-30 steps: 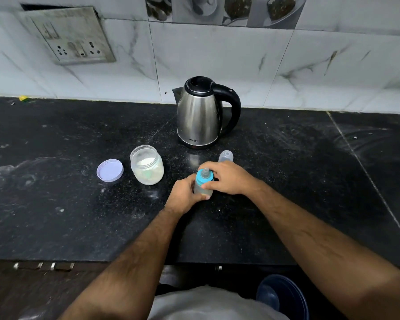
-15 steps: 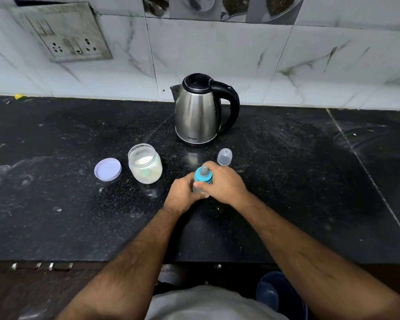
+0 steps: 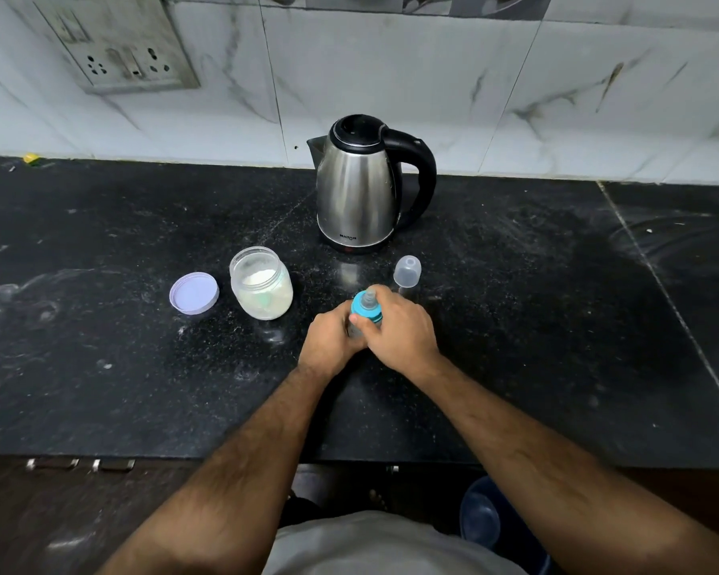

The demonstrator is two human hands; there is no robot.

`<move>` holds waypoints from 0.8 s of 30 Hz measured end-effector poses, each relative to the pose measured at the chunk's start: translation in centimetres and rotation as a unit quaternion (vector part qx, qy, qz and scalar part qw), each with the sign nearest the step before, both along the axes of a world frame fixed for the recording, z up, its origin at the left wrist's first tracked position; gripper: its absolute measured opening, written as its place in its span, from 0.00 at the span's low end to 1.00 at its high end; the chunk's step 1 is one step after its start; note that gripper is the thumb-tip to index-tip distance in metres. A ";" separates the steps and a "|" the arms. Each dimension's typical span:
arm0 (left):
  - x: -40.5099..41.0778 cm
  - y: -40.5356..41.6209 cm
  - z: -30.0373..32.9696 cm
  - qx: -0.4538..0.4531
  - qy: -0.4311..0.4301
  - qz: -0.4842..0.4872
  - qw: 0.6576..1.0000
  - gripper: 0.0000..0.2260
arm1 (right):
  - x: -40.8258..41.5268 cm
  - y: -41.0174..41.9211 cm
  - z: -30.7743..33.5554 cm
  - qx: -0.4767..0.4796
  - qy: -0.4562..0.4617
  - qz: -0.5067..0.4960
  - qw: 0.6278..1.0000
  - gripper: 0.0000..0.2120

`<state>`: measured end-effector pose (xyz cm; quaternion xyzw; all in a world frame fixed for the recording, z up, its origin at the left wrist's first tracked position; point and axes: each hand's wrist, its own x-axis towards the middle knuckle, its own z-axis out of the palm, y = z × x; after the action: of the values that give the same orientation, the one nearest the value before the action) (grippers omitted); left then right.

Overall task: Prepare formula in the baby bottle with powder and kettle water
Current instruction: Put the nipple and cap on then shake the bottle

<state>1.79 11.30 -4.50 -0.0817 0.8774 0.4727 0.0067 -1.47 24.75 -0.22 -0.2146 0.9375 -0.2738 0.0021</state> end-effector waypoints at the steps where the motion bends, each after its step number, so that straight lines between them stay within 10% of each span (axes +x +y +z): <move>1: 0.0 0.0 0.0 0.002 0.002 0.002 1.000 0.19 | 0.4 -0.3 0.0 -0.007 -0.001 -0.020 1.000 0.20; 14: -0.3 -0.3 -0.6 0.025 -0.029 0.010 0.999 0.32 | -2.6 2.8 1.4 -0.117 -0.202 0.034 0.972 0.26; 24: 0.3 -0.4 0.3 0.078 -0.021 0.005 0.997 0.37 | -8.6 3.6 -1.0 -0.019 -0.117 -0.167 0.979 0.29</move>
<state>2.11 10.87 -4.24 -0.0956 0.8369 0.5383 0.0288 -10.04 28.35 -1.26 -0.0215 0.9482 -0.3111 0.0615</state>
